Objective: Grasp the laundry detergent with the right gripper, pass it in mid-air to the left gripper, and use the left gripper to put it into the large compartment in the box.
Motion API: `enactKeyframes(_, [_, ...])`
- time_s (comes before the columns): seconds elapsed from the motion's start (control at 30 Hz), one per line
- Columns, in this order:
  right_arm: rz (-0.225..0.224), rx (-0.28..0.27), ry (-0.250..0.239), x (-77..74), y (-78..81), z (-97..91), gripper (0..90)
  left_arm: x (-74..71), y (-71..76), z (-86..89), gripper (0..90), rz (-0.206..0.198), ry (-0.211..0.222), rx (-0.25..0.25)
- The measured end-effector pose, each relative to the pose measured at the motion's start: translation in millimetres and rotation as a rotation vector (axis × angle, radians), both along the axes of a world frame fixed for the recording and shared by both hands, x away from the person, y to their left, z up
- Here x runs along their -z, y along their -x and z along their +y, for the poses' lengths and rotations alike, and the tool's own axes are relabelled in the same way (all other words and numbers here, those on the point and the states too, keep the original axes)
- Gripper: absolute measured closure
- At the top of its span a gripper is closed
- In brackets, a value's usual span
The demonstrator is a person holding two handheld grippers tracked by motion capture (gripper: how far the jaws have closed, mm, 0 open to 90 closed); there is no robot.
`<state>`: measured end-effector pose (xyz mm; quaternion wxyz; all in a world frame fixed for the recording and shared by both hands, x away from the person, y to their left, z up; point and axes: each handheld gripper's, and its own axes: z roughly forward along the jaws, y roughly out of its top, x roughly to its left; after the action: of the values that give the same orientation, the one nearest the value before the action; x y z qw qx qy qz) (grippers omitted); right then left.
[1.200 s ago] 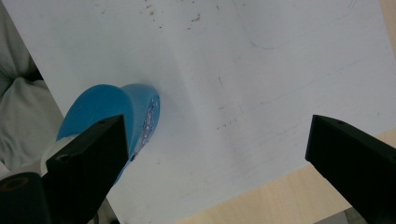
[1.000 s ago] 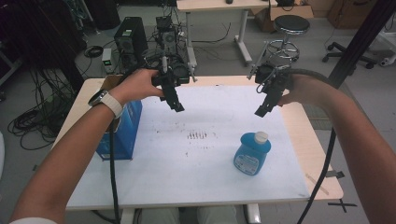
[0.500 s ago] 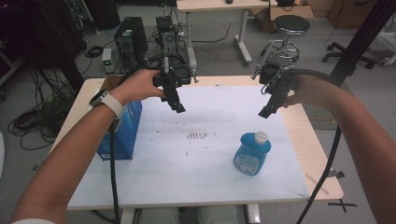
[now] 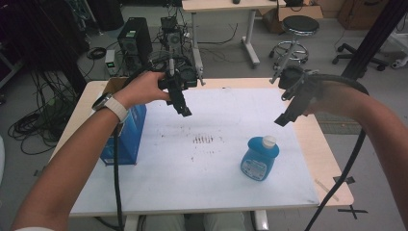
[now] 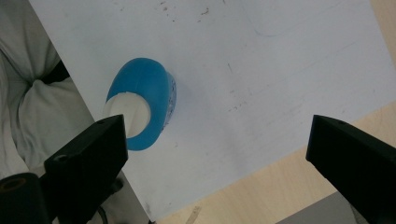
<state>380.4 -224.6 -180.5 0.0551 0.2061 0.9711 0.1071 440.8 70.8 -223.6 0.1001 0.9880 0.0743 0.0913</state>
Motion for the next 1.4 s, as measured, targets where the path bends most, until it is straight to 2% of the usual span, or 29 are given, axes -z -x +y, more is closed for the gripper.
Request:
enactKeyframes(0.23, [-0.002,0.015,-0.006,-3.1,13.6,-6.4,5.1,-1.9,2.8,0.6,5.2,-0.004,0.002,0.000])
enactKeyframes(0.83, [0.037,0.041,-0.022,5.0,44.3,-12.5,5.0,-3.3,8.2,0.9,5.2,-0.013,0.012,-0.005])
enactKeyframes(1.23, [0.045,0.065,-0.041,16.0,60.2,-21.6,5.0,-3.6,10.4,-1.9,5.2,-0.016,0.005,0.000])
enactKeyframes(1.4, [0.043,0.088,-0.064,23.4,66.0,-27.9,5.0,-4.0,11.4,-3.1,5.2,-0.018,0.010,0.003])
